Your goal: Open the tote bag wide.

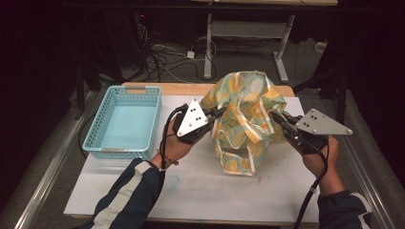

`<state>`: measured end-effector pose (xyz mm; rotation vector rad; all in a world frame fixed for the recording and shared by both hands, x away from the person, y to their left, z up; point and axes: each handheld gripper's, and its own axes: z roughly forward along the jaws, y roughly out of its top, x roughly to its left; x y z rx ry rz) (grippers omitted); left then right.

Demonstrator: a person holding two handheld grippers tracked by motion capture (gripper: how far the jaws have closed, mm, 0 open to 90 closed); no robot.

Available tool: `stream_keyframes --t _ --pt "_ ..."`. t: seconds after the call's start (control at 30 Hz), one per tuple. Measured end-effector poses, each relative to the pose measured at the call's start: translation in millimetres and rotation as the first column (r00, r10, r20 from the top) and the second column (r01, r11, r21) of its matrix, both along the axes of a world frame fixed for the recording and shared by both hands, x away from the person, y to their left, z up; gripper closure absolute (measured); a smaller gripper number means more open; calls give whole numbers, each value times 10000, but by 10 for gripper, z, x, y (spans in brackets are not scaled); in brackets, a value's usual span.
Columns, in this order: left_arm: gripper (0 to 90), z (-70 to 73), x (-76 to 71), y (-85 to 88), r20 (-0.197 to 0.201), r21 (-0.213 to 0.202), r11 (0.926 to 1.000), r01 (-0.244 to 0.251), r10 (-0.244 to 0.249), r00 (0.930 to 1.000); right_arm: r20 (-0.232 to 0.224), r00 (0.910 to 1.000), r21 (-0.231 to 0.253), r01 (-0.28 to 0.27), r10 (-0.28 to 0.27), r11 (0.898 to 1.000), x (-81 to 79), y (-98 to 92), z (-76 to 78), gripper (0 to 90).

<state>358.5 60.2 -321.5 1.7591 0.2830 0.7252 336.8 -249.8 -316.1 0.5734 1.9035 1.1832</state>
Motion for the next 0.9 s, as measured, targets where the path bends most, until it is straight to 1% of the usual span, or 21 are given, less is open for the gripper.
stream_keyframes --t 0.03,0.1,0.17,0.23,0.3,0.4,0.57,0.67,0.77,0.83,0.9 --pt "873 25 -18 -7 102 -32 10000 -32 33 9999 41 10000 11 -58 58 10000 -2 5 18 893" --pt "872 50 -33 -24 234 62 10000 -62 60 9997 94 9999 128 -40 39 9999 -1 11 35 893" --pt "872 33 -14 -48 183 136 9999 -96 93 9998 38 10000 185 -50 49 9998 23 8 24 893" --pt "871 -7 30 -72 -16 187 9998 -76 76 10000 -46 10000 239 29 -28 9997 50 15 -15 893" --pt "870 -68 73 -99 -130 204 9997 -121 124 9998 -163 9999 251 43 -39 9997 85 15 -67 893" --pt "871 -148 125 -143 -310 295 9995 -140 149 9994 -372 9993 400 119 -104 9991 141 10 -154 892" --pt "870 -282 227 -223 -483 425 9987 -276 297 9984 -597 9978 534 315 -283 9981 226 -3 -263 892" --pt "869 -341 290 -238 -653 383 9986 -363 387 9971 -758 9965 756 406 -349 9963 264 -22 -307 892" --pt "868 -387 332 -235 -765 329 9984 -452 476 9959 -883 9951 870 528 -451 9948 305 -41 -366 892" --pt "868 -418 353 -231 -794 355 9980 -524 551 9953 -987 9936 881 629 -541 9941 332 -46 -404 892" --pt "868 -445 379 -228 -912 395 9978 -528 562 9942 -1053 9922 868 767 -674 9933 362 -51 -444 892"
